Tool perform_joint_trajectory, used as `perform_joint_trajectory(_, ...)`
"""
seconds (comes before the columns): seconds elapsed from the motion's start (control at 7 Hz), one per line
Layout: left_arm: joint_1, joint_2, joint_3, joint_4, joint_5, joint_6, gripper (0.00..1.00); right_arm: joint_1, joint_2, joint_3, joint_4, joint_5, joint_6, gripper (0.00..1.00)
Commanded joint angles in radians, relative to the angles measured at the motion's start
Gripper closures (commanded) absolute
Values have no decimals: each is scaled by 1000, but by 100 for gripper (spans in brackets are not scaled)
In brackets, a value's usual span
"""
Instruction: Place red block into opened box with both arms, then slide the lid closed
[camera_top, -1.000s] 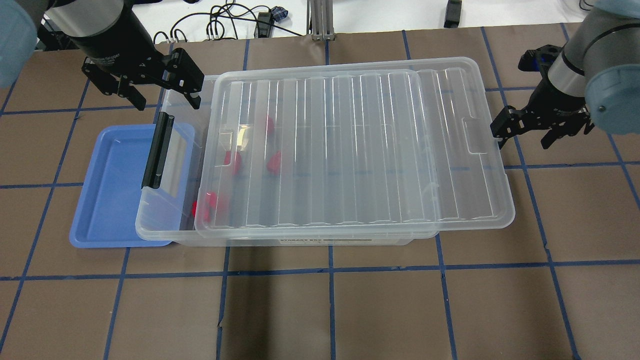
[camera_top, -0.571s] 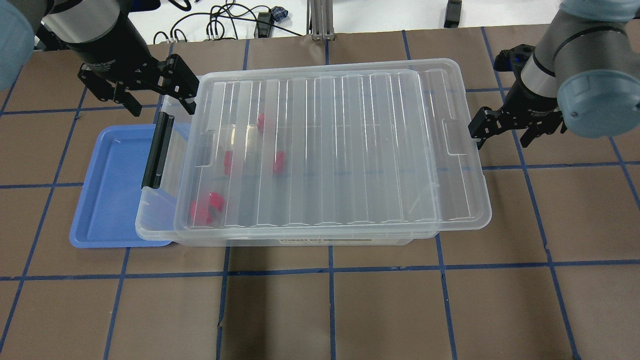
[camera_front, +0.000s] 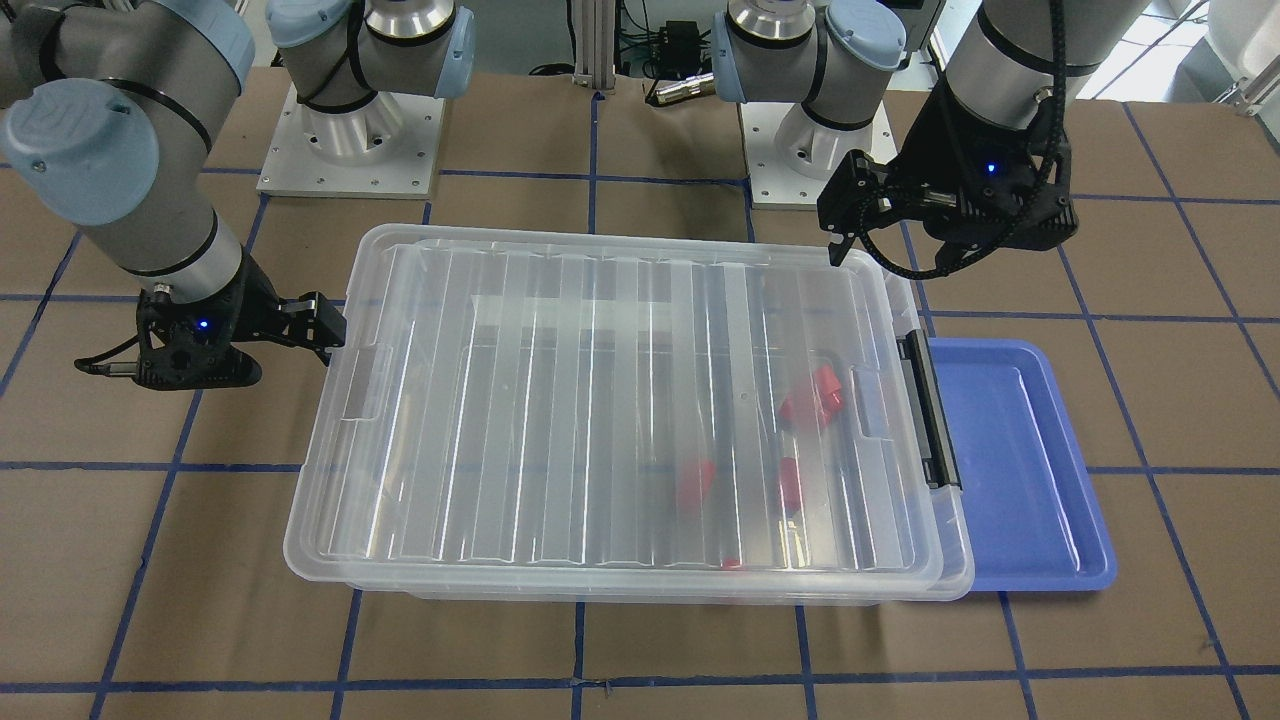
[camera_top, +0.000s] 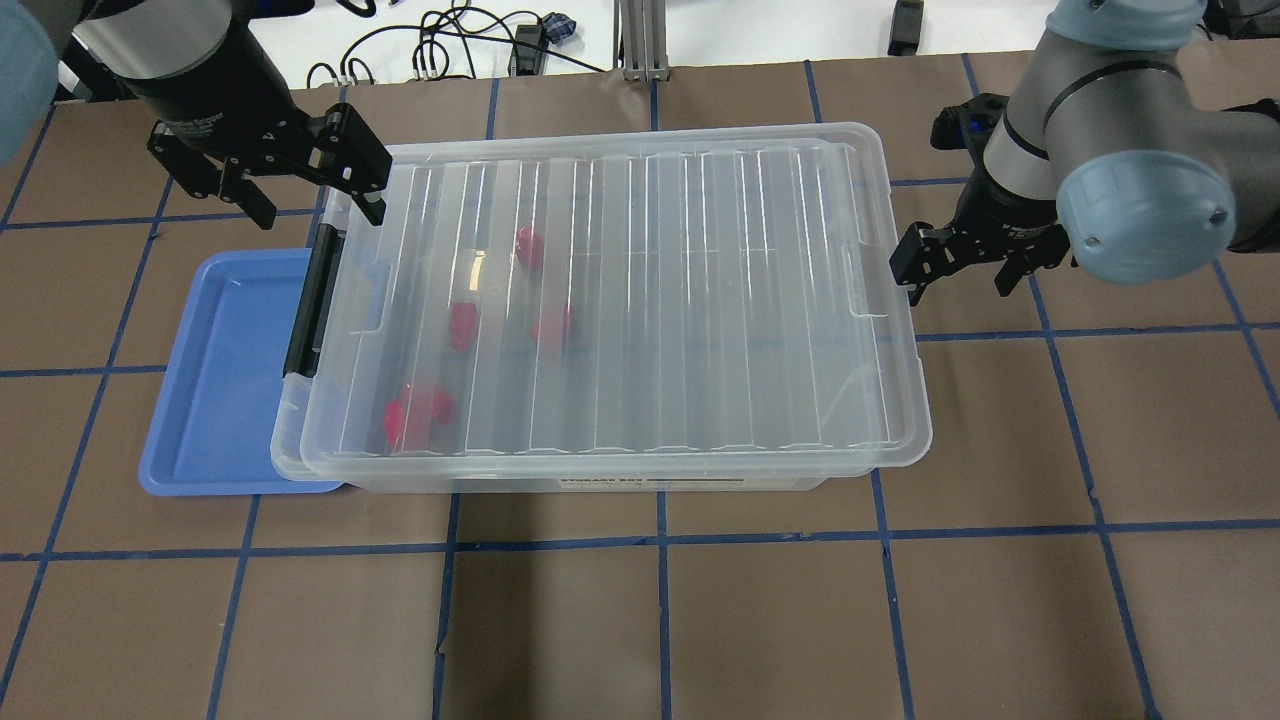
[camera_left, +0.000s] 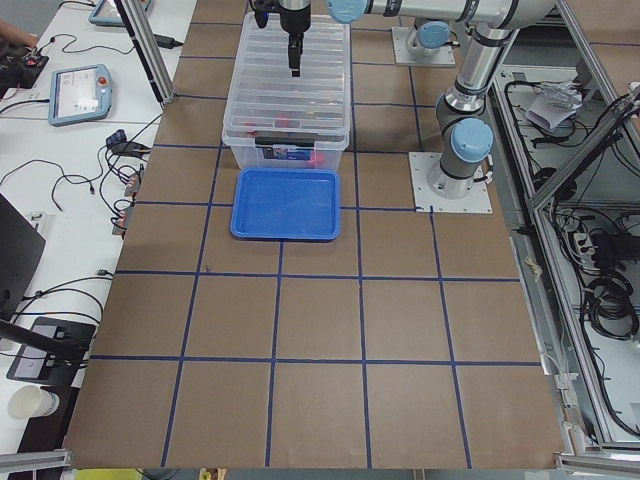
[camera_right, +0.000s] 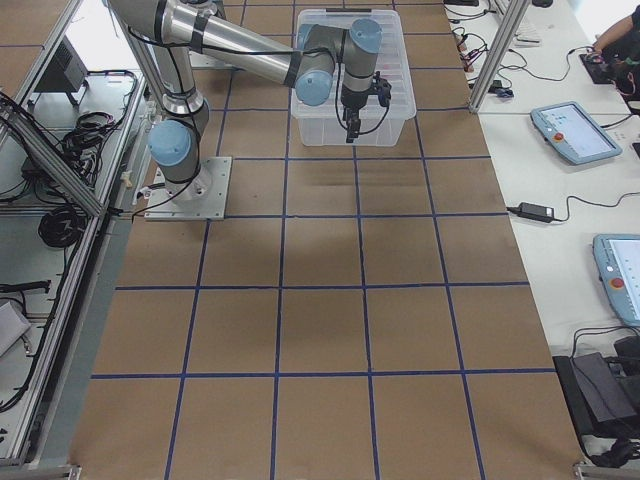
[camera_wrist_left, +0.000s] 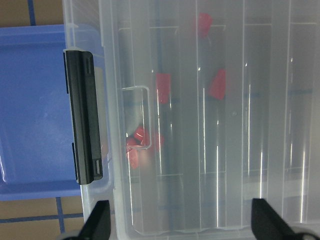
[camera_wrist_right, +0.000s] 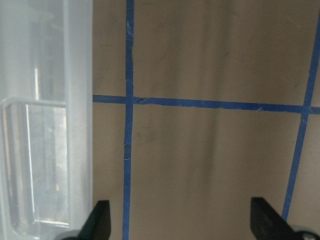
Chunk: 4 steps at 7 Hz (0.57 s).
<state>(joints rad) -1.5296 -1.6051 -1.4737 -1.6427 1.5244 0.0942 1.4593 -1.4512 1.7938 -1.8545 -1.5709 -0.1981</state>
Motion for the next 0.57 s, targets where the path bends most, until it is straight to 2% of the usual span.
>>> perform_joint_trajectory(0.0, 0, 1, 3, 0, 0, 1, 0, 3, 3, -72, 8, 0, -10, 0)
perform_joint_trajectory(0.14, 0, 1, 3, 1, 2, 1, 0, 10, -9, -153, 49, -3, -9, 0)
perform_joint_trajectory(0.43, 0, -1, 3, 1, 2, 1, 0, 77, -18, -317, 264, -6, 11, 0)
